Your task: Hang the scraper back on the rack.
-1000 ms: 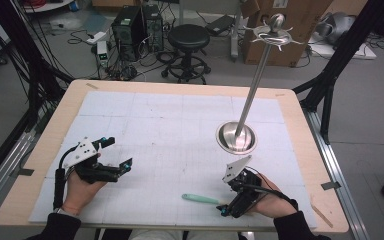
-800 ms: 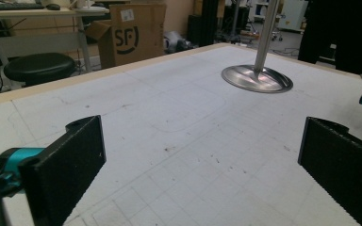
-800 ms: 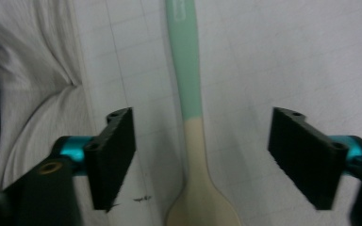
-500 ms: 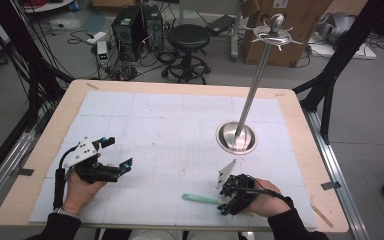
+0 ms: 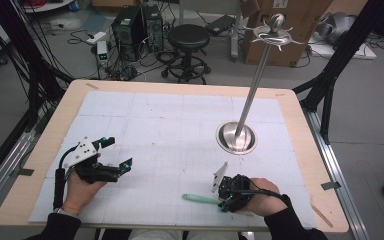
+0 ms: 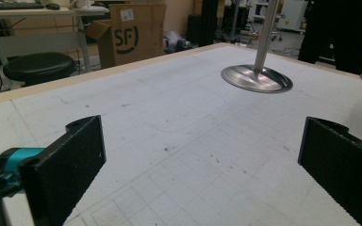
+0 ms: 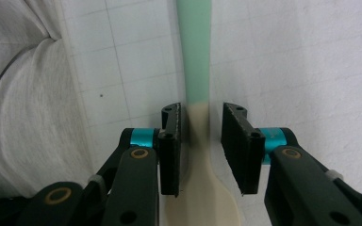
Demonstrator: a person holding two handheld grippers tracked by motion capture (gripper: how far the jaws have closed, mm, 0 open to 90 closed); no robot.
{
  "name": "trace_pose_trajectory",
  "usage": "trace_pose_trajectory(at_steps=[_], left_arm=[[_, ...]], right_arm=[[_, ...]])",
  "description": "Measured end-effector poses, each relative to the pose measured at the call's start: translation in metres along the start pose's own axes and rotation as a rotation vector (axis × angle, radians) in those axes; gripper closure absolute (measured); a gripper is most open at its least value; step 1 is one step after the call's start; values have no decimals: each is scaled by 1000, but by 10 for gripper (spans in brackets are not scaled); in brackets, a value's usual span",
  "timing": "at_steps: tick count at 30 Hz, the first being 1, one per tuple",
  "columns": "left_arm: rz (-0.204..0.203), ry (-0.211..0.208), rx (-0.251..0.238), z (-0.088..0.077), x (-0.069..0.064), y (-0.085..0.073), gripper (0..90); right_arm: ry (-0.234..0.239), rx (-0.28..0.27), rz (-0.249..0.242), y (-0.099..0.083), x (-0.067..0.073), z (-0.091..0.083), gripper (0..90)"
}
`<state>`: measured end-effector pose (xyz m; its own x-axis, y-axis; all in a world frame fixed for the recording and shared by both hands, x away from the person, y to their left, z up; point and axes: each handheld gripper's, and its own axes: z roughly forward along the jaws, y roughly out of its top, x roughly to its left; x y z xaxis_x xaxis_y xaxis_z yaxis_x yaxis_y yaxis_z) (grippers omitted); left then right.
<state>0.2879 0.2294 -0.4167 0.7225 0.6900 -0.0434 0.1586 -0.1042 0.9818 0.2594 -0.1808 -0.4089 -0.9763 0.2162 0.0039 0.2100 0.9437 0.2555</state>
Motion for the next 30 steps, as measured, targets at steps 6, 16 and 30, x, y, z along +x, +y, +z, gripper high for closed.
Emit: trace_pose_trajectory(at_steps=[6, 16, 30], left_arm=[[0, 0, 1, 0, 0, 0, 18], [1, -1, -1, 0, 0, 0, 18], [-1, -2, -1, 0, 0, 0, 18]], right_arm=[[-6, 31, 8, 4, 2, 0, 722], [-5, 62, 23, 8, 4, 1, 784], [-6, -1, 31, -1, 4, -1, 809]])
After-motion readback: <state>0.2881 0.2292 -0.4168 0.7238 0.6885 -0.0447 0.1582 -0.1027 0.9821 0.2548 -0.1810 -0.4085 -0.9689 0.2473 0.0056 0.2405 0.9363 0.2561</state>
